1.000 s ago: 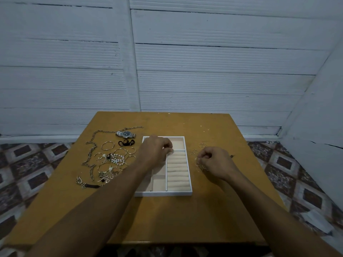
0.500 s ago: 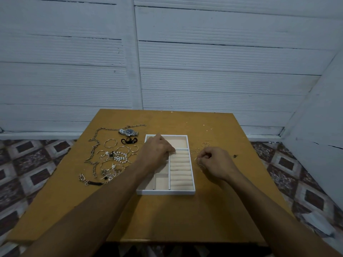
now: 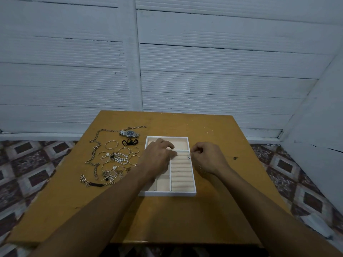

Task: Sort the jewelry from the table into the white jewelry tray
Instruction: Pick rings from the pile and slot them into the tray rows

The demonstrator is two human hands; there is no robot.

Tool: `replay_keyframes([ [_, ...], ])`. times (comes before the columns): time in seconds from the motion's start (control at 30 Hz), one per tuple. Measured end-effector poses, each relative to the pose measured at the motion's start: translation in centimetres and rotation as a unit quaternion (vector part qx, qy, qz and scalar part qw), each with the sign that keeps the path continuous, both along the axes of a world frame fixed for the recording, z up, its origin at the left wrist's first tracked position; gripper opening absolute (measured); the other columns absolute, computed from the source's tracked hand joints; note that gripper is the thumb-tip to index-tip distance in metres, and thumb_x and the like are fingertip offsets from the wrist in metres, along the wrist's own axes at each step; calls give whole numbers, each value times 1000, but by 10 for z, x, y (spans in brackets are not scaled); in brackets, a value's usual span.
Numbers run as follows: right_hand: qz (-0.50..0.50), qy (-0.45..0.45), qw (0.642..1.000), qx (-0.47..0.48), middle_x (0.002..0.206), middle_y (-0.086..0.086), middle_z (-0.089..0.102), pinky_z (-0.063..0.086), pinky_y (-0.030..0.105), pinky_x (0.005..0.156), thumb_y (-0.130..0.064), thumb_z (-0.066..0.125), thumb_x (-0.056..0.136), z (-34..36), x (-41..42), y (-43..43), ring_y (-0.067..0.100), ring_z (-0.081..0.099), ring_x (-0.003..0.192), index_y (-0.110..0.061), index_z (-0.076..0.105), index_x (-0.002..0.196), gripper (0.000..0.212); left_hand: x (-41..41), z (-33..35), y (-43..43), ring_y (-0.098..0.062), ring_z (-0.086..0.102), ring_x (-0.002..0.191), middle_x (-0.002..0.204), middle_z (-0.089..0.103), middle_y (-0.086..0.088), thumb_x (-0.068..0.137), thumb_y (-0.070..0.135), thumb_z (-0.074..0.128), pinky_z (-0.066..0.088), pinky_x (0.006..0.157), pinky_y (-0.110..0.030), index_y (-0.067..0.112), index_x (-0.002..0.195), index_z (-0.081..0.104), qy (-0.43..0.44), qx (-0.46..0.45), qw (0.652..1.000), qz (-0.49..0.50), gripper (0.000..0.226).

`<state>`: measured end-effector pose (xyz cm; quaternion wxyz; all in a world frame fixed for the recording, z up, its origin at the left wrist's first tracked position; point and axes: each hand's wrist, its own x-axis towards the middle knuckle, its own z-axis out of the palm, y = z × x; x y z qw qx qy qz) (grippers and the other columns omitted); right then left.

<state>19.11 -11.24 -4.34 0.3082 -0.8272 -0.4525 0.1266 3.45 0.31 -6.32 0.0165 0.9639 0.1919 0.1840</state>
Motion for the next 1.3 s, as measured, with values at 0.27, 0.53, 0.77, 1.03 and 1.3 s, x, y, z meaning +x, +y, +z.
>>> replay_keyframes([
  [0.27, 1, -66, 998, 7, 82, -9, 70, 50, 29, 61, -23, 59, 86, -2, -10, 24, 13, 63, 74, -27, 72, 83, 13, -10, -6, 7, -26, 61, 94, 105, 71, -3, 79, 14, 62, 52, 76, -41, 17, 108, 71, -78, -42, 996, -4, 31],
  [0.53, 32, -163, 986, -14, 90, -4, 72, 50, 31, 65, -26, 57, 87, -17, -13, 27, 21, 65, 84, -26, 70, 96, 16, -26, -4, 6, -26, 61, 93, 103, 71, -3, 82, 19, 61, 50, 79, -38, 16, 105, 72, -99, -79, 992, 24, 26],
  [0.77, 76, -249, 966, 8, 93, -1, 69, 44, 34, 69, -27, 53, 92, -24, -11, 24, 22, 60, 89, -24, 70, 100, 19, -30, -5, 2, -22, 57, 105, 115, 68, -3, 87, 20, 58, 44, 88, -34, 15, 115, 68, -91, -97, 990, 45, 30],
  [1.03, 92, -259, 961, 23, 100, -2, 73, 46, 37, 75, -21, 55, 90, -28, -12, 20, 24, 60, 94, -24, 75, 103, 24, -34, -6, 4, -24, 56, 108, 117, 67, -3, 88, 21, 57, 41, 90, -32, 15, 116, 68, -79, -109, 989, 65, 30],
  [1.3, 103, -273, 956, 15, 107, 1, 71, 43, 38, 83, -20, 53, 92, -31, -12, 16, 25, 59, 96, -23, 73, 111, 28, -35, -6, 4, -23, 54, 108, 118, 65, -2, 89, 22, 55, 41, 90, -33, 16, 118, 66, -76, -97, 990, 76, 31],
])
